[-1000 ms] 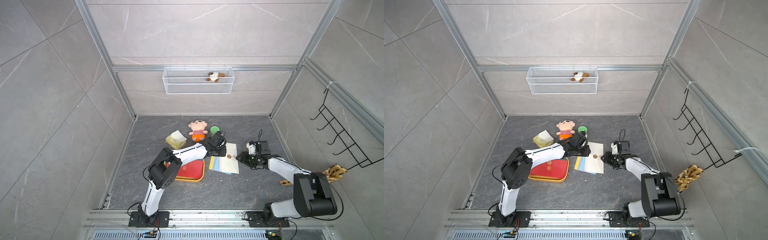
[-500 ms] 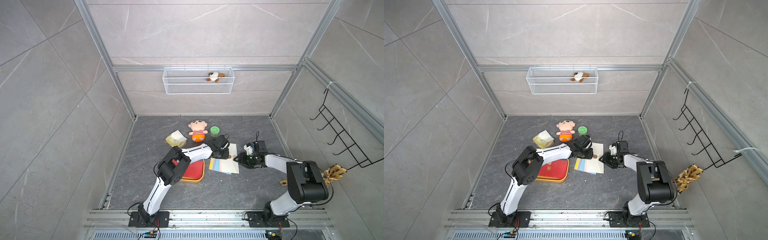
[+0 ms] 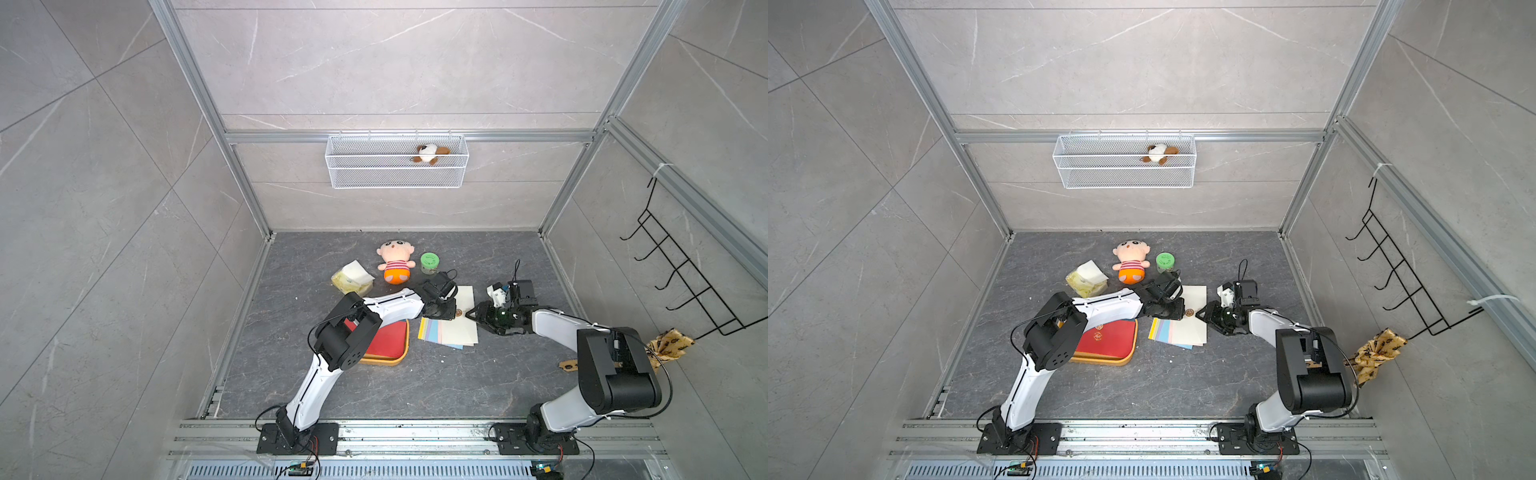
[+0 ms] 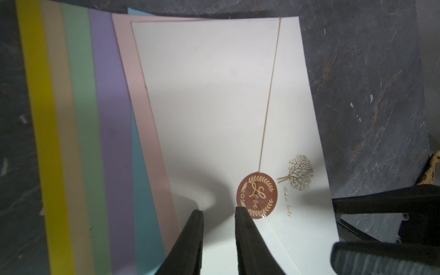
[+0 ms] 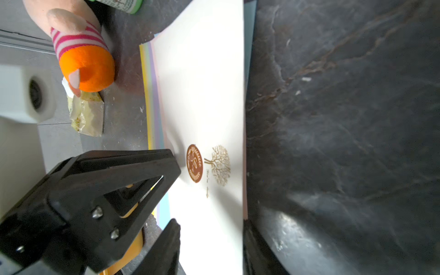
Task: Put the sealed envelopes into the storage box
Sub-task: Pick up the envelope from the center of the board.
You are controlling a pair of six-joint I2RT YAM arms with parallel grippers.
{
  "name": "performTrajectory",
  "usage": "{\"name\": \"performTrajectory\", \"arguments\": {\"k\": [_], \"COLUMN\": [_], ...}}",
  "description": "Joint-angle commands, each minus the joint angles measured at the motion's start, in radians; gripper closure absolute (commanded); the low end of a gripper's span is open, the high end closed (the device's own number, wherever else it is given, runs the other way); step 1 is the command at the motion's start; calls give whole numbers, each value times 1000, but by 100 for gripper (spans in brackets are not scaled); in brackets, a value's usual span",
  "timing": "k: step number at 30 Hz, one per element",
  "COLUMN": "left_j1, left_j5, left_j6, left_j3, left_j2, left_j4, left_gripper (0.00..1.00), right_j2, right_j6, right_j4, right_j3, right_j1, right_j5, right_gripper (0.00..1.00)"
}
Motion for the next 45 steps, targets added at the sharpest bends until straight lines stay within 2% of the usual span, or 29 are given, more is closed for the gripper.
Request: {"name": "performTrajectory", "arguments": {"k": [1, 12, 20, 24, 27, 30, 35, 40, 45], "left_j1": [-2, -1, 0, -1, 1, 2, 23, 91, 221], "left_j5": [0, 3, -1, -6, -23, -63, -153, -197, -206], "left_j6": [0, 0, -1, -3, -2, 9, 29, 4, 1], "left_j3": [-16, -34, -68, -73, -81, -76, -64, -226, -444], "left_j2": [6, -14, -43, -56, -91, -167, -318, -541, -834], "left_j4": [2, 23, 52, 60, 73, 87, 51, 53, 9], "left_gripper": [72, 71, 70, 69, 63, 51, 44, 43, 41], "right_j2": [-45, -31, 17, 5, -28, -89, -146, -151, -120], "right_j6": [2, 5, -7, -11, -24, -63, -187, -335, -459], "right_j4": [-51, -66, -104, -108, -126, -160, -309, -435, -491], "right_j3": [44, 77, 99, 100, 111, 130, 242, 377, 490], "right_j1": [5, 33, 54, 57, 57, 59, 121, 274, 407], "right_j5": [-16, -52, -48, -43, -35, -7, 59, 149, 134], "right_gripper": [56, 74, 79, 90, 100, 100, 100, 100, 100]}}
